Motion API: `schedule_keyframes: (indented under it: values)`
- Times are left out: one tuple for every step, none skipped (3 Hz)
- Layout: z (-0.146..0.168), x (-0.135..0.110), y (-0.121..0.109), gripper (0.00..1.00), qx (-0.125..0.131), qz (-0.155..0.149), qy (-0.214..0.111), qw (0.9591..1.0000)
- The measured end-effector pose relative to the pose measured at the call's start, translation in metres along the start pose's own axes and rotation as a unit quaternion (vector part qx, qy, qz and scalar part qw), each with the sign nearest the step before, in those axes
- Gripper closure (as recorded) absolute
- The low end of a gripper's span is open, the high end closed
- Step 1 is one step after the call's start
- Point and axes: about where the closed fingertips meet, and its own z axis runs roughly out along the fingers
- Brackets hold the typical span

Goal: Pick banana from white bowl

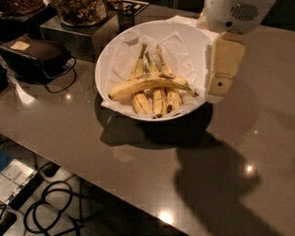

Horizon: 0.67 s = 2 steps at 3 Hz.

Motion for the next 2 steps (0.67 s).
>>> schedule_keyframes:
  values:
    - [-0.0021,-0.0091,-0.0065,0.00,0.016,-0.005,-0.011,0.9998]
    - [0.0019,-0.0148,-0.0123,0.00,0.014,0.016,-0.028,0.9994]
